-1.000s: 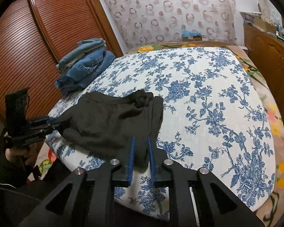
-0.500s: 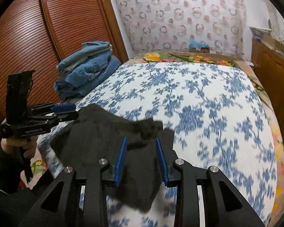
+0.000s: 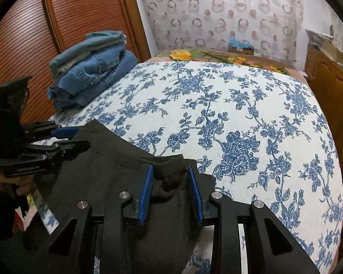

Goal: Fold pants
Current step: 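Lift and fold the held edge over the waistband with both grippers, then lay the folded edge down and open both grippers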

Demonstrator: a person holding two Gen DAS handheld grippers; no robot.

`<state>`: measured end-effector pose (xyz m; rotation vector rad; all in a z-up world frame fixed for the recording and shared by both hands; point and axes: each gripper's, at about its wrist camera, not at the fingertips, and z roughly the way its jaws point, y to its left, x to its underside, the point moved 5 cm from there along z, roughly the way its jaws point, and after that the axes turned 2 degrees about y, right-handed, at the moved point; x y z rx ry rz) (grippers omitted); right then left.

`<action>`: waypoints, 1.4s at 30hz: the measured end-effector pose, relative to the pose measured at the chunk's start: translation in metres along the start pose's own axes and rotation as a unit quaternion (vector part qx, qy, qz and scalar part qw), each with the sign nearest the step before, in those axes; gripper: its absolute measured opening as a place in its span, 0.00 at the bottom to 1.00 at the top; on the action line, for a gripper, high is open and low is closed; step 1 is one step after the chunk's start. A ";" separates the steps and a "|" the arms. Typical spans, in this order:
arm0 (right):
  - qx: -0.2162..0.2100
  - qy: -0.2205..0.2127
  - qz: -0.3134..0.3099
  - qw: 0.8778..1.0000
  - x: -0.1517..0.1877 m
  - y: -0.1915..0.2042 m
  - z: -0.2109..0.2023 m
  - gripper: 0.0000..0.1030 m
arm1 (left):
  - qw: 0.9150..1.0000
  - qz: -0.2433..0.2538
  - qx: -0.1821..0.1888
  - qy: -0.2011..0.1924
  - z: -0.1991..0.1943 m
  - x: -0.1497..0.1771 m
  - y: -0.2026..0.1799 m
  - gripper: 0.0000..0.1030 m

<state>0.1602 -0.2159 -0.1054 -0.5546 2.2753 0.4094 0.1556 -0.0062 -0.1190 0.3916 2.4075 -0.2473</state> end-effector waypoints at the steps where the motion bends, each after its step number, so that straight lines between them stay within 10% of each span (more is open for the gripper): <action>1: 0.001 -0.003 -0.004 1.000 -0.001 0.002 0.001 0.09 | 1.000 0.009 0.005 -0.001 -0.001 -0.001 -0.003 0.15; 8: 0.016 -0.071 -0.011 0.997 -0.009 0.010 -0.026 0.09 | 0.998 0.017 0.000 -0.067 -0.034 -0.029 -0.014 0.11; 15: 0.011 -0.031 0.002 0.999 0.001 0.004 -0.012 0.09 | 1.000 0.009 -0.007 -0.023 -0.012 -0.024 -0.005 0.18; 22: 0.012 -0.026 0.009 1.000 0.003 -0.005 -0.006 0.16 | 1.000 -0.010 -0.024 -0.005 -0.002 -0.015 0.007 0.51; 42: 0.019 0.001 -0.015 1.000 0.006 -0.010 -0.001 0.40 | 0.998 -0.043 -0.038 0.031 0.016 -0.003 0.020 0.58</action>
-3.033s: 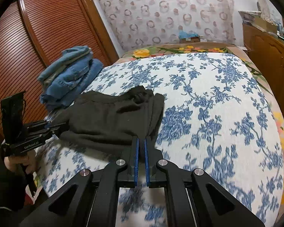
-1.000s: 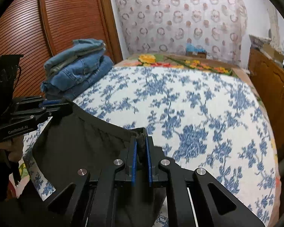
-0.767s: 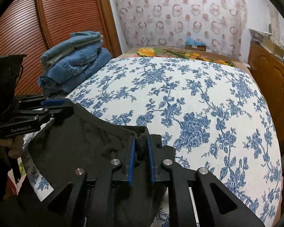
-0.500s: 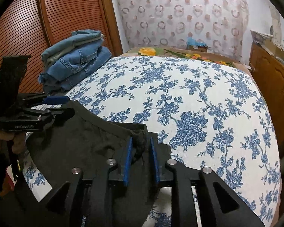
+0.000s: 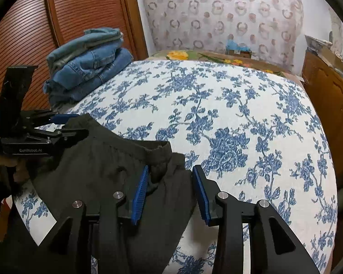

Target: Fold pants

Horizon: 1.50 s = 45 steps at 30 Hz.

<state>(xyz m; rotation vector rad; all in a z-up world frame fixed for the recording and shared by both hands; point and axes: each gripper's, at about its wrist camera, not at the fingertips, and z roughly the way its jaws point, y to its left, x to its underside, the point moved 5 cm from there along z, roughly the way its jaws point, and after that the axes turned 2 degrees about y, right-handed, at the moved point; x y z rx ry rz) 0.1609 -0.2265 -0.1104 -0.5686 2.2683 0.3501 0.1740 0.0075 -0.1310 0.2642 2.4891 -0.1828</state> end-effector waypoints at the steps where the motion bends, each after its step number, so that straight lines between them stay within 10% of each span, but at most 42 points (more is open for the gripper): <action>1: 0.002 0.001 -0.003 1.000 0.000 0.001 0.000 0.40 | 1.000 -0.004 0.002 -0.003 0.000 0.001 0.001 0.58; 4: 0.007 -0.002 -0.012 1.000 0.002 0.004 -0.006 0.51 | 1.000 -0.001 -0.023 -0.018 0.000 0.003 0.004 0.76; 11: 0.044 -0.008 0.016 0.999 0.023 0.004 -0.017 0.69 | 1.000 -0.006 -0.007 -0.018 0.000 0.005 0.008 0.78; 35: 0.059 0.014 0.015 0.998 0.014 0.013 -0.005 0.68 | 1.000 -0.007 -0.008 -0.024 0.001 0.006 0.007 0.78; 45: 0.039 0.009 0.016 0.999 0.011 0.017 -0.002 0.41 | 1.000 -0.009 -0.005 -0.024 0.001 0.006 0.007 0.78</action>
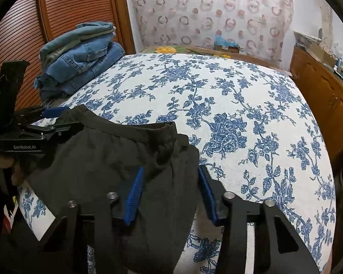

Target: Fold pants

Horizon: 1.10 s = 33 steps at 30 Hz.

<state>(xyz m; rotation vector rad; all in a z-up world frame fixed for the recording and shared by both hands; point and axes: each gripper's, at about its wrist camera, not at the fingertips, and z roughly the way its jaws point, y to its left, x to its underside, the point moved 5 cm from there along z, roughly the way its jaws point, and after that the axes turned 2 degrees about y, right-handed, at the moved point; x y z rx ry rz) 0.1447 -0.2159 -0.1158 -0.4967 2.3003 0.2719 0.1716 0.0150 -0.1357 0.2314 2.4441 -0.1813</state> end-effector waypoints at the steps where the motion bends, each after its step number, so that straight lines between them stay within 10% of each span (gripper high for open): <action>1: -0.002 -0.001 0.000 1.000 0.000 0.000 0.000 0.38 | 1.000 -0.002 0.004 0.000 -0.001 0.000 0.001 0.78; 20: -0.045 -0.008 0.022 0.999 0.001 -0.002 0.000 0.13 | 0.997 -0.021 0.074 -0.015 -0.020 0.009 -0.008 0.18; 33: -0.060 -0.090 0.009 0.994 -0.015 0.009 -0.049 0.12 | 0.991 0.000 0.081 -0.106 -0.085 -0.022 -0.020 0.14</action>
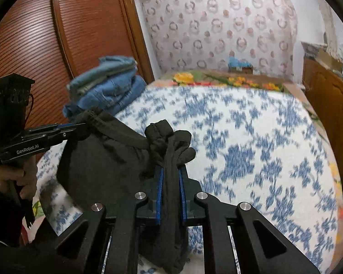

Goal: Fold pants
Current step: 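Close both grippers on the edge of the folded black bundle, then lift the black bundle with both grippers and carry it onto the jeans stack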

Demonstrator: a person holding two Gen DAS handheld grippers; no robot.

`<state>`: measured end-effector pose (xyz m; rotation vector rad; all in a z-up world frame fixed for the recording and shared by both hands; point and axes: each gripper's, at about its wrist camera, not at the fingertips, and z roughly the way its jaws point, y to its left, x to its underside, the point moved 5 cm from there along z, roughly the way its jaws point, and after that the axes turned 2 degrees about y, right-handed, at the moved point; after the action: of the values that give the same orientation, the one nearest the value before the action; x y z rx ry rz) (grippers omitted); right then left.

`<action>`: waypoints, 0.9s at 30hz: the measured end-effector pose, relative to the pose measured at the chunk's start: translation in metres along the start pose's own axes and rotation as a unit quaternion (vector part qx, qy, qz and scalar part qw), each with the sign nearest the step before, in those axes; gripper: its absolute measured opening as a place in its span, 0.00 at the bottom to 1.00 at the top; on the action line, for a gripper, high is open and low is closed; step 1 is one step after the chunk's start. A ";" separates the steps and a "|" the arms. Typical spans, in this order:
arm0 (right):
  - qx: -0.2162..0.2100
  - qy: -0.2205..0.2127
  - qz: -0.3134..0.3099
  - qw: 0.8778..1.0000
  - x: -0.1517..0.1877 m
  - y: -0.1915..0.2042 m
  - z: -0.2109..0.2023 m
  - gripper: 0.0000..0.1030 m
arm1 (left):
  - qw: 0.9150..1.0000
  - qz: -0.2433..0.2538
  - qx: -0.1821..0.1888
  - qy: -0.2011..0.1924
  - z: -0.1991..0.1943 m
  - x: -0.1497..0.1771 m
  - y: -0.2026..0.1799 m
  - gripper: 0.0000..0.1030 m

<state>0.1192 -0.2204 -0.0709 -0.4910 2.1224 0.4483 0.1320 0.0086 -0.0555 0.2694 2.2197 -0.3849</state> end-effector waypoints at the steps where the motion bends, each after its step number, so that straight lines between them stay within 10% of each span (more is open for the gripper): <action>1: 0.001 -0.006 -0.002 1.000 -0.002 0.001 -0.003 0.12 | 1.000 0.001 0.000 -0.007 -0.004 -0.006 0.001 0.13; 27: -0.023 -0.089 -0.086 0.992 -0.138 0.009 0.020 0.12 | 0.995 0.011 -0.053 -0.085 -0.039 -0.112 0.052 0.13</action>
<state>0.2019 -0.1786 0.0336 -0.6316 1.8835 0.4270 0.1903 0.0641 0.0463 0.1960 2.0609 -0.2672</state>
